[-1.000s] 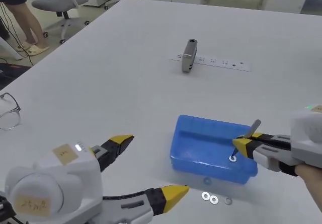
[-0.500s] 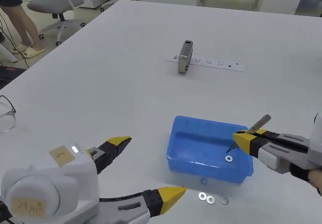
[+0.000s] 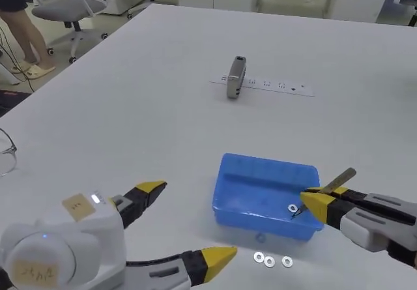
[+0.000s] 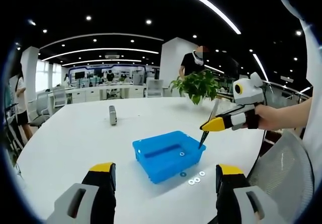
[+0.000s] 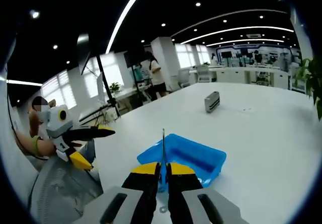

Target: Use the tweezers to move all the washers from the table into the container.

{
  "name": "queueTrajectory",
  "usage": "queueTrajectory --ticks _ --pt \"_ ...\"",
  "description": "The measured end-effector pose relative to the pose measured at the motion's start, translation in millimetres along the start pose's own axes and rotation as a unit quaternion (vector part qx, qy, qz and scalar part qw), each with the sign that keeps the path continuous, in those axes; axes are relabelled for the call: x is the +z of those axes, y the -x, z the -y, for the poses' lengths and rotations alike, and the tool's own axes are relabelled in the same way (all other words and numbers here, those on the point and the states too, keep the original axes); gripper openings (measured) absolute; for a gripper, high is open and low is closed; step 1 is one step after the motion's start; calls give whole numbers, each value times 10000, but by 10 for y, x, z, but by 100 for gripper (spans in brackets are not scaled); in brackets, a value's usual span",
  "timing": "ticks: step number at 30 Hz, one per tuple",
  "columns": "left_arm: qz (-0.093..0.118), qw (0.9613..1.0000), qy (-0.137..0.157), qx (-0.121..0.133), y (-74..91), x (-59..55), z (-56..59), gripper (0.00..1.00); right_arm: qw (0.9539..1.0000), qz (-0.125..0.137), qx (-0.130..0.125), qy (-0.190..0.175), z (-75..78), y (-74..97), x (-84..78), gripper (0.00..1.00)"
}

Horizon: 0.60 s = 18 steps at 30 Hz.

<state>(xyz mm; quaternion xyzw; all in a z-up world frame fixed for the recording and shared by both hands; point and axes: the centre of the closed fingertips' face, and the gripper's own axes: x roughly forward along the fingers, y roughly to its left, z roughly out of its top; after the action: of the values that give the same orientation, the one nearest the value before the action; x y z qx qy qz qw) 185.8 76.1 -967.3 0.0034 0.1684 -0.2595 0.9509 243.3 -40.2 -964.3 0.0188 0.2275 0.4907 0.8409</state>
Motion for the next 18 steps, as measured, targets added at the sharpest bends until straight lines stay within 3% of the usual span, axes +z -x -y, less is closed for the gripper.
queueTrajectory --ticks 11,18 --pt "-25 10000 -19 -34 -3 -8 15 83 9996 -250 44 -142 -97 0 -268 3" --pt "-11 10000 -19 -31 -1 -4 15 83 9985 -476 23 -282 -50 -25 -508 3"
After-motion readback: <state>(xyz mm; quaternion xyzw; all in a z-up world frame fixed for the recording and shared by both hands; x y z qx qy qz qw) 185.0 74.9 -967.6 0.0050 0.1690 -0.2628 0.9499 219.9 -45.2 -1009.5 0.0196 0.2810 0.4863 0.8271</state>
